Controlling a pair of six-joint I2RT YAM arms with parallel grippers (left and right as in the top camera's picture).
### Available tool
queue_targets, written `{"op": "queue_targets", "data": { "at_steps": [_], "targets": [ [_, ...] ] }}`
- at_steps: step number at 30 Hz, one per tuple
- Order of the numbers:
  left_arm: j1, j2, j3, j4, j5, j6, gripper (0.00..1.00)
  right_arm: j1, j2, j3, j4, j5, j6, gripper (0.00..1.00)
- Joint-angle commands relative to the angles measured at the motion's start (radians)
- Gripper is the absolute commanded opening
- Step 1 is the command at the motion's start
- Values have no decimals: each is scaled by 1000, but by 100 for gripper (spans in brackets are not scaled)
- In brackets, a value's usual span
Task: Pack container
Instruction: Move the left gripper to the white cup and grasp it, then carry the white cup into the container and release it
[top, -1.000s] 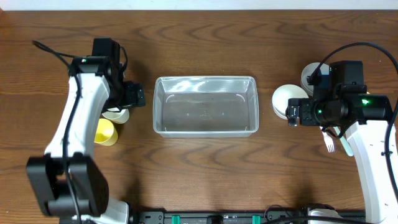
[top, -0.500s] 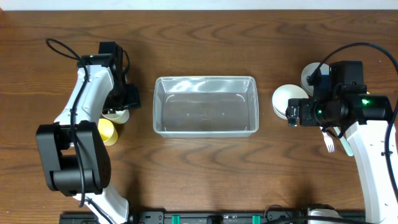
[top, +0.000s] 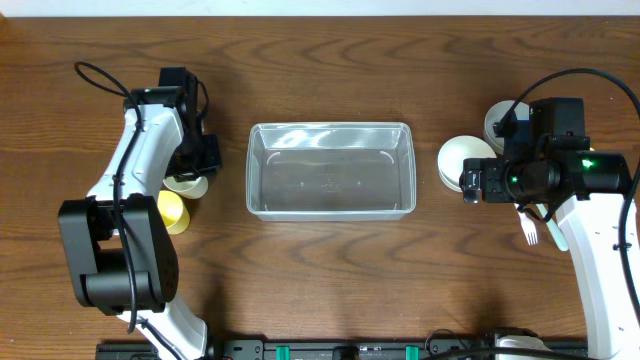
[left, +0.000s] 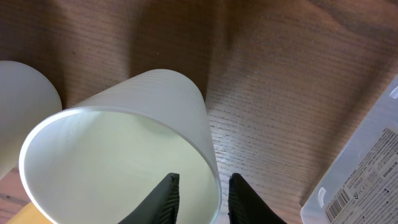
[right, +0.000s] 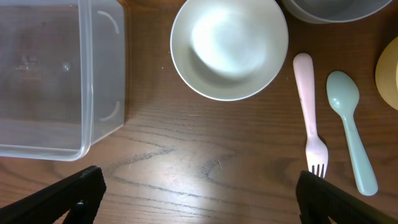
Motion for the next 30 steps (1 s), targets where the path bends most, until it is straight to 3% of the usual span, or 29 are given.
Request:
{"op": "queue_targets", "data": {
  "at_steps": [1, 6, 14, 24, 30],
  "targets": [
    [4, 8, 18, -6, -9, -2, 25, -13, -1, 21, -2, 4, -4, 99],
    [4, 8, 18, -9, -9, -2, 14, -13, -1, 21, -2, 4, -4, 99],
    [4, 8, 18, -9, -9, -2, 6, -13, -1, 21, -2, 4, -4, 99],
    [4, -6, 35, 34, -9, 5, 6, -13, -1, 21, -4, 4, -4, 99],
    [-12, -44, 167, -2, -8, 18, 6, -13, -1, 21, -4, 4, -4, 99]
  ]
}}
